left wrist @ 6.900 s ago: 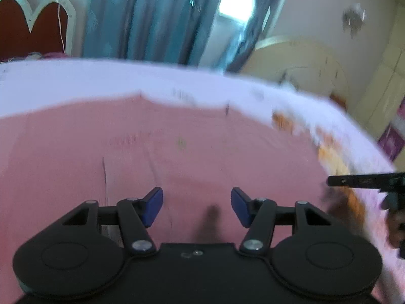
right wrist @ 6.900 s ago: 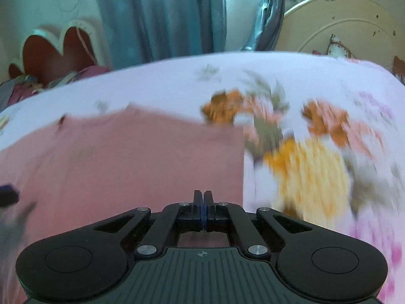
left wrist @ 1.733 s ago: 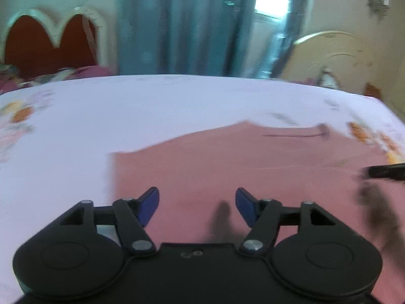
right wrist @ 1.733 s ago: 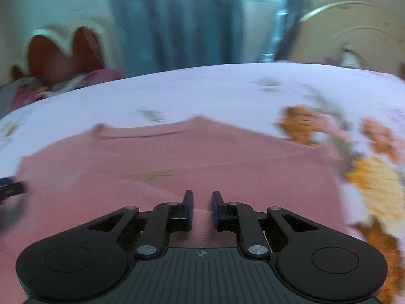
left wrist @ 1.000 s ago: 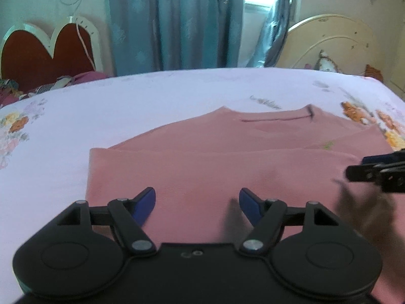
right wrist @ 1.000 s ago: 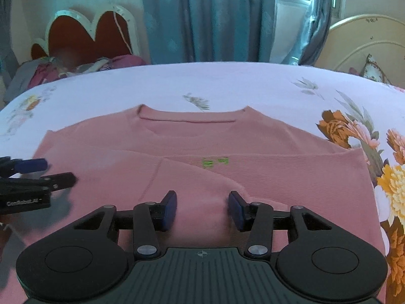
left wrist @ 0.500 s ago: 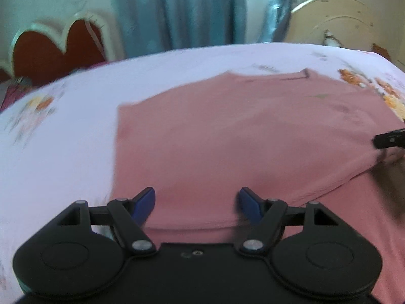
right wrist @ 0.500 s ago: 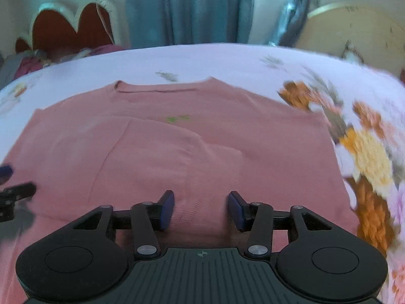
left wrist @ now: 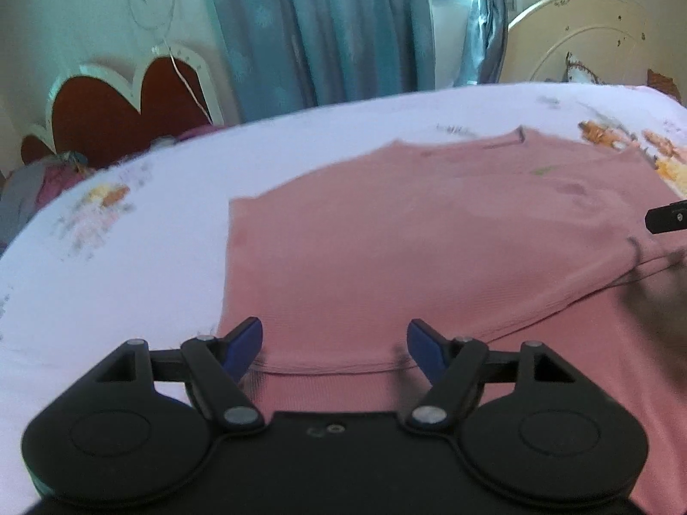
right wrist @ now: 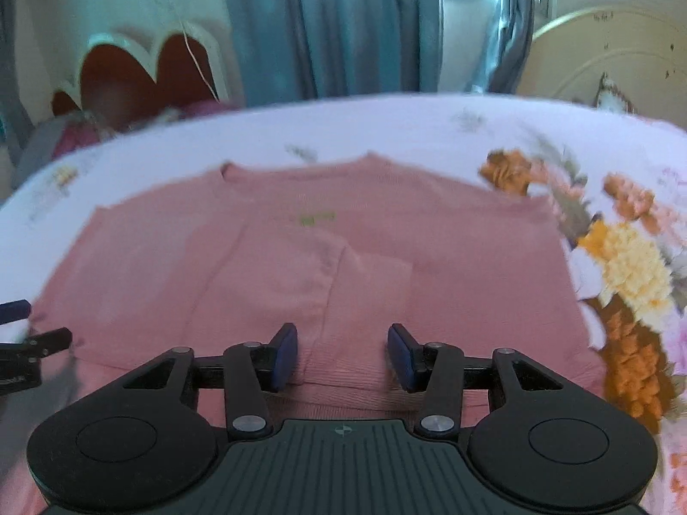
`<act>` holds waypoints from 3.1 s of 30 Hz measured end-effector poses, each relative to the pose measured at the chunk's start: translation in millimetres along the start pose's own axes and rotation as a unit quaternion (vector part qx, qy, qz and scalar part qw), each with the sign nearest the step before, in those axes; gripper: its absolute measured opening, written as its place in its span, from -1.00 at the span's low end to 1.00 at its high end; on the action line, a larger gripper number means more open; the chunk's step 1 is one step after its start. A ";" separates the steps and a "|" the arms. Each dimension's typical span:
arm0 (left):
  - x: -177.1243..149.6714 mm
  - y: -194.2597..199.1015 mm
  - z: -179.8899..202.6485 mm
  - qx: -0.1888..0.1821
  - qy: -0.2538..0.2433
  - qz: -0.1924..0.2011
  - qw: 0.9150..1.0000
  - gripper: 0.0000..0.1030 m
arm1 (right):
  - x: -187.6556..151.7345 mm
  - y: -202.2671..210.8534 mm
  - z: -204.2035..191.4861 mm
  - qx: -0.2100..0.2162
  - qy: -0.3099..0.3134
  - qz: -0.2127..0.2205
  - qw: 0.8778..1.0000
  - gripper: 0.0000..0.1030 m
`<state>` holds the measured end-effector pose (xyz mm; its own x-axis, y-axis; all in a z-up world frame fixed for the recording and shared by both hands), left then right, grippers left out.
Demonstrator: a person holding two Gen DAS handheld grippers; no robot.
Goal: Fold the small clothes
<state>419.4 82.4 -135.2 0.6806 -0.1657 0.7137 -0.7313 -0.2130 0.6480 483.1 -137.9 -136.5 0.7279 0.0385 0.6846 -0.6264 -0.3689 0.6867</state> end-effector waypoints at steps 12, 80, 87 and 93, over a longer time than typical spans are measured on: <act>-5.6 66.1 34.6 0.025 -0.021 0.022 0.999 0.46 | -14.8 97.9 30.4 0.023 -0.016 0.042 0.999 -0.10; -151.3 144.0 -73.7 -0.259 0.370 0.016 0.892 -0.88 | -134.0 225.6 119.1 0.234 -0.207 0.036 0.949 -0.82; -27.9 99.9 -88.0 -0.299 0.391 0.082 0.867 -0.88 | -18.4 198.6 128.7 0.210 -0.211 0.100 0.949 -0.82; 43.9 -4.6 -84.7 -0.286 0.382 0.038 0.878 -0.88 | 58.7 89.6 164.3 0.172 -0.269 0.064 0.946 -0.82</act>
<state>448.8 157.6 -84.3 0.5608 0.5814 0.5894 -0.8242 0.3249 0.4638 515.6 -321.3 -74.9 0.7464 -0.4708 0.4703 -0.6590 -0.6217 0.4235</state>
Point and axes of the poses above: each gripper's, at about its wrist camera, not at the fingertips, and y roughly against the way its jaws point, z to its right, x to its top, the point moved 8 cm from there along -y, roughly the way its jaws point, and after that the axes turned 6 degrees about x, right-handed, at the moved point
